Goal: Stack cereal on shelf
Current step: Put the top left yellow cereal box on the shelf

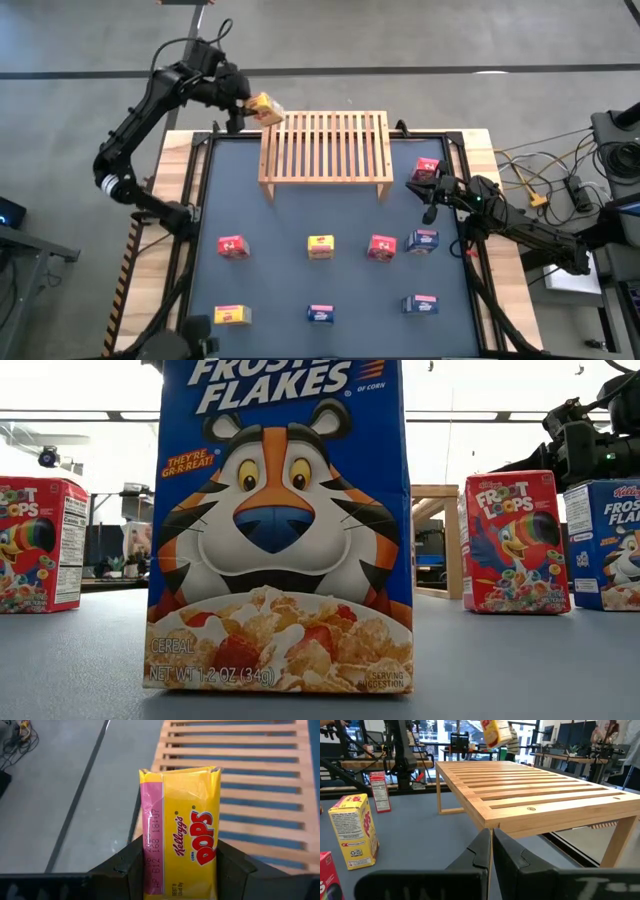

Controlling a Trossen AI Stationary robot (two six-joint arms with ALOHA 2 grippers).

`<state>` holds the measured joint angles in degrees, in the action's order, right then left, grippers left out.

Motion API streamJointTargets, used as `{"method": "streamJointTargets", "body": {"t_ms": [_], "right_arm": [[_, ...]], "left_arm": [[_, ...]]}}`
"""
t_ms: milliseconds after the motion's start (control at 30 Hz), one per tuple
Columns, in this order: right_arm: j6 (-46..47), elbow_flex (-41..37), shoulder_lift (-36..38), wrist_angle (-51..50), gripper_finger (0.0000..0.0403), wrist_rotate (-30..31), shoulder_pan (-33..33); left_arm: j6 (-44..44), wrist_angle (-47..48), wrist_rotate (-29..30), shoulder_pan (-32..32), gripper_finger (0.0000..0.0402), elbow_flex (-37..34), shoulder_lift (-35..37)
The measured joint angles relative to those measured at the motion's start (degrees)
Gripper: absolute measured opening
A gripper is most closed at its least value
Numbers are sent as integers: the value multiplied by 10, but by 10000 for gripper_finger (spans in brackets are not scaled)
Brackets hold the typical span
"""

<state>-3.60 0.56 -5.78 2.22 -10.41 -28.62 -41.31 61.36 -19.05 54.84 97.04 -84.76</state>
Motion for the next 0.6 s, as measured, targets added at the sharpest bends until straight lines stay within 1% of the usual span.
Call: {"method": "streamJointTargets", "body": {"t_ms": [67, 167, 333, 433, 600], "right_arm": [[0, 0, 0, 0, 9, 0, 0], [0, 0, 0, 0, 9, 0, 0], [0, 0, 0, 0, 9, 0, 0], [0, 0, 0, 0, 9, 0, 0], [0, 0, 0, 0, 9, 0, 0]], "left_arm": [[-3, 8, 0, -1, 157, 32, -28], [-26, 48, 1, -1, 157, 88, -74], [-61, 164, 6, -1, 157, 195, -161], [-75, 217, 6, -1, 157, 258, -206], [-76, 214, 5, -1, 157, 321, -243]]}}
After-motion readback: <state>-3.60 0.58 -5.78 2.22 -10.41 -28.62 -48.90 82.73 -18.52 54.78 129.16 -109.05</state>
